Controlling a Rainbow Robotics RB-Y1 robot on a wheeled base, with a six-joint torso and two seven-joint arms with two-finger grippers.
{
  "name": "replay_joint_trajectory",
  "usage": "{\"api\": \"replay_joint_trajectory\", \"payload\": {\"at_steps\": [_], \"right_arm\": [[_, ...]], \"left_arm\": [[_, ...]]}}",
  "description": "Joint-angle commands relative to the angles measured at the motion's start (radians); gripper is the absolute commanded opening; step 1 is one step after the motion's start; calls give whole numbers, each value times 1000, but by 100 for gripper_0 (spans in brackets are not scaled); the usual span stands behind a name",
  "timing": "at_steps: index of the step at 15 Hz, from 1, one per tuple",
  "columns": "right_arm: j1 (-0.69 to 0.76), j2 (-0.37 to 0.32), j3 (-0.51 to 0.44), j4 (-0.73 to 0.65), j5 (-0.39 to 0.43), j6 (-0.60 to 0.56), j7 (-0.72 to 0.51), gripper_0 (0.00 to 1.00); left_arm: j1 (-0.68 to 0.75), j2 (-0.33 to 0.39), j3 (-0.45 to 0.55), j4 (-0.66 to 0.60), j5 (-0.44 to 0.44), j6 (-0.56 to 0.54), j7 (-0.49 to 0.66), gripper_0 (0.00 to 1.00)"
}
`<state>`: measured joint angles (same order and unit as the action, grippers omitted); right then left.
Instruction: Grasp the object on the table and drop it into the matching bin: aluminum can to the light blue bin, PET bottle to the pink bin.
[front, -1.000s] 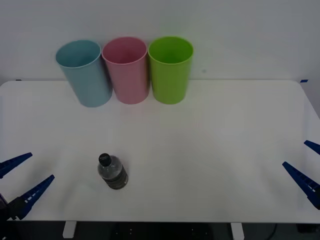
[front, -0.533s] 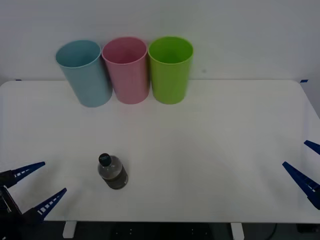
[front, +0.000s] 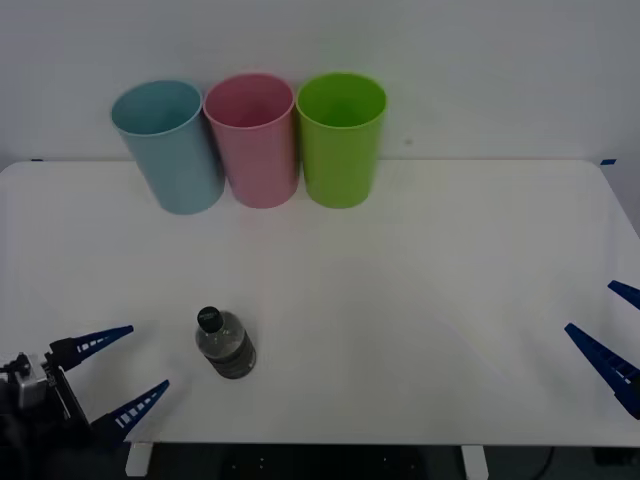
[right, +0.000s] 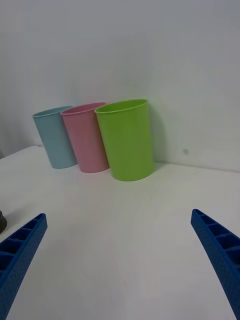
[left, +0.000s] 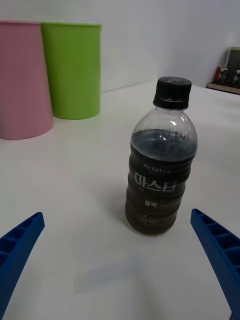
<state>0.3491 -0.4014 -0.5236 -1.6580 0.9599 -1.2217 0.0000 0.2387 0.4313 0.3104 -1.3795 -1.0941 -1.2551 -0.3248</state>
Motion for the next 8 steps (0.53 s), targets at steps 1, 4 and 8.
{"api": "replay_joint_trajectory", "payload": {"at_steps": [1,4,8], "right_arm": [[0,0,0,0,0,0,0,100],[0,0,0,0,0,0,0,100],[0,0,0,0,0,0,0,100]], "left_arm": [[-30,0,-28,27,-24,0,-25,100],[-61,0,-59,62,-35,-1,-88,100],[-136,0,-111,168,-27,-6,-114,100]]}}
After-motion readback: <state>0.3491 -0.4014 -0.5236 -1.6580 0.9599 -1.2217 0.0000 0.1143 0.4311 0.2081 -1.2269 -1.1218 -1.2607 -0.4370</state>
